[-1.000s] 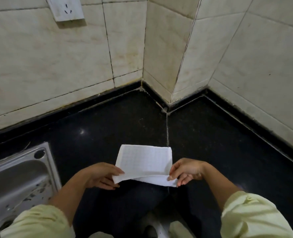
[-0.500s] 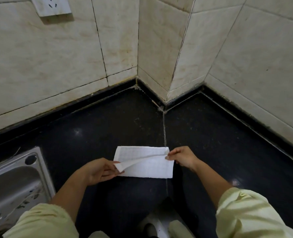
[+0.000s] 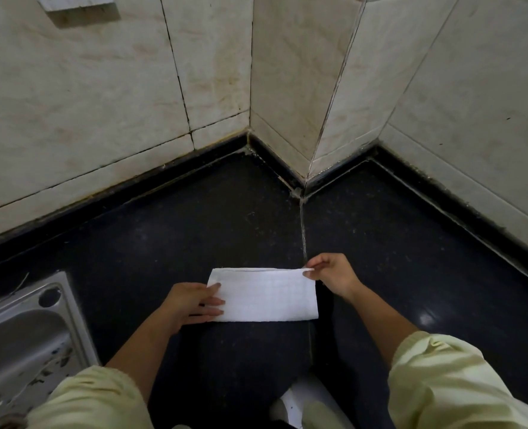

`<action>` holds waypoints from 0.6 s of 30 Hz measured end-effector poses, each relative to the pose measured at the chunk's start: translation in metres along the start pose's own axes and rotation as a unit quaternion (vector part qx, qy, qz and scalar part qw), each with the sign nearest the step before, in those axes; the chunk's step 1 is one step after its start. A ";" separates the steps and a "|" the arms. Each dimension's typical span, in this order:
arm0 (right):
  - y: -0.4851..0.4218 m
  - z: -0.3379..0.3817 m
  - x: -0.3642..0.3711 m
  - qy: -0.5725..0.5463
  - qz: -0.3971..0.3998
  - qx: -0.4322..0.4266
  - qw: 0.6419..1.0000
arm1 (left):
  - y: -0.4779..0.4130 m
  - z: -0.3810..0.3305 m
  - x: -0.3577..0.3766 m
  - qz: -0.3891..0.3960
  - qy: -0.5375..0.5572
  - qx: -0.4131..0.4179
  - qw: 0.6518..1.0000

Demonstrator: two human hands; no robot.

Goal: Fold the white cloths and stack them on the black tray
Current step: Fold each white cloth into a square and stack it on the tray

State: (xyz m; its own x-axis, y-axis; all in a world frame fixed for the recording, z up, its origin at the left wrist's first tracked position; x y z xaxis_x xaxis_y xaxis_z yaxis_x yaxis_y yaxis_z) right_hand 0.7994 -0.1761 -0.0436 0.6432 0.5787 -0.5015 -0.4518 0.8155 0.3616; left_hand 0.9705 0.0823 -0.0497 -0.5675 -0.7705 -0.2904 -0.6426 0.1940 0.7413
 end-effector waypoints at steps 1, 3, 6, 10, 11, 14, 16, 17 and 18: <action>-0.002 -0.001 0.001 0.007 -0.001 0.000 1.000 | -0.002 0.000 0.000 -0.004 -0.001 0.002 1.000; -0.006 -0.004 0.003 0.023 -0.009 0.002 1.000 | -0.006 -0.001 0.002 -0.012 -0.001 0.010 1.000; -0.009 -0.006 0.005 0.041 -0.023 0.006 0.999 | -0.010 -0.004 0.006 -0.025 0.005 0.021 0.999; -0.010 -0.006 0.006 0.055 -0.040 0.003 0.998 | -0.017 -0.004 0.010 -0.049 0.001 0.027 0.998; -0.010 -0.007 0.007 0.057 -0.044 0.003 0.997 | -0.018 -0.004 0.011 -0.056 -0.002 0.030 0.998; -0.008 -0.006 0.011 0.077 -0.063 -0.008 0.995 | -0.022 -0.005 0.013 -0.083 -0.009 0.036 0.996; -0.006 -0.005 0.014 0.102 -0.074 -0.026 0.992 | -0.022 -0.006 0.014 -0.101 -0.022 0.040 0.994; -0.004 -0.004 0.015 0.122 -0.079 -0.042 0.988 | -0.022 -0.006 0.014 -0.110 -0.036 0.045 0.992; -0.002 -0.003 0.016 0.146 -0.087 -0.063 0.983 | -0.022 -0.007 0.014 -0.120 -0.052 0.054 0.990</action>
State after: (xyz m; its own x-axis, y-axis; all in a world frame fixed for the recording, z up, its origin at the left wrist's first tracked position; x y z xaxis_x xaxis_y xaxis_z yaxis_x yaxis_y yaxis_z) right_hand 0.8084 -0.1682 -0.0546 0.5212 0.3917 -0.7582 -0.4351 0.8863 0.1588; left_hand 0.9801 0.0635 -0.0656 -0.4385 -0.7363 -0.5154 -0.8130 0.0805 0.5766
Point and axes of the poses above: each hand's wrist, its own y-axis away from the middle knuckle, its own x-axis out of the palm, z = x × y, the point moved 4 cm from there along -y, towards the middle knuckle, and after that the axes turned 14 degrees about -z, right-handed, at the moved point
